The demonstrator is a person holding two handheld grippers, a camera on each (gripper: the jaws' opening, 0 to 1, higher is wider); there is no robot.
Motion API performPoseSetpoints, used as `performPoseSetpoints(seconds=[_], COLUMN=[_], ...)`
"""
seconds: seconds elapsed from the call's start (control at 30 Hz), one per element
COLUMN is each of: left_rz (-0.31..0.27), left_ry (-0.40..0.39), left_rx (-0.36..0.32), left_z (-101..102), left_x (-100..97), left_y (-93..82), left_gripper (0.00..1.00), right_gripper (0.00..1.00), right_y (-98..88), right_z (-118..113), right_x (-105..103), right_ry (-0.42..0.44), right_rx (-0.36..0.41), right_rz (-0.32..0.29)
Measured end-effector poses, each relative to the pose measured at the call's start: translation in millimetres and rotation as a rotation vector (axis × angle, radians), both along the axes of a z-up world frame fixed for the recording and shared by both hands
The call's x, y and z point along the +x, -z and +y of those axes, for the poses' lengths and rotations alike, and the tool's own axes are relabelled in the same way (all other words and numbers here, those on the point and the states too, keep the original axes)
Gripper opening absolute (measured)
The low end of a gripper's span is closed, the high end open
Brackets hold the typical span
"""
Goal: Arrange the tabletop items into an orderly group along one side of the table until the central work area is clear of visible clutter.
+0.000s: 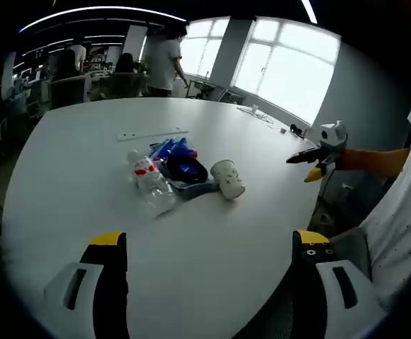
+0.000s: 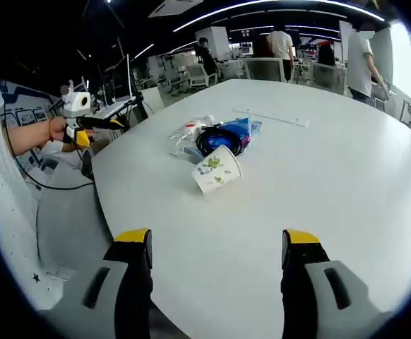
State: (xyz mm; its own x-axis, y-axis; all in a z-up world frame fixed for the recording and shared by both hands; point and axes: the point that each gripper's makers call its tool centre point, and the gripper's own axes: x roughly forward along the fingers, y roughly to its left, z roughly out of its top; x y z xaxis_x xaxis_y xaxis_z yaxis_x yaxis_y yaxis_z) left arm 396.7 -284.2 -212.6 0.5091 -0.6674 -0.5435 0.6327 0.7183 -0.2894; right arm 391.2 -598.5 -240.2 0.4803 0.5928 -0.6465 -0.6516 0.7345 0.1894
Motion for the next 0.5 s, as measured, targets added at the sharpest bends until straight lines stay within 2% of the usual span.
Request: performPoseSetpoints(seconds=[0.5], left_rz=[0.002], left_ry=[0.002], left_rx=[-0.004], left_z=[-2.1], left_x=[-0.8], left_y=[1.3], left_gripper=[1.00], right_gripper=[0.74], right_y=[5.2], right_z=[-3.8], right_x=[-0.8], right_ry=[0.003], right_rx=[0.003], right_rz=[0.007])
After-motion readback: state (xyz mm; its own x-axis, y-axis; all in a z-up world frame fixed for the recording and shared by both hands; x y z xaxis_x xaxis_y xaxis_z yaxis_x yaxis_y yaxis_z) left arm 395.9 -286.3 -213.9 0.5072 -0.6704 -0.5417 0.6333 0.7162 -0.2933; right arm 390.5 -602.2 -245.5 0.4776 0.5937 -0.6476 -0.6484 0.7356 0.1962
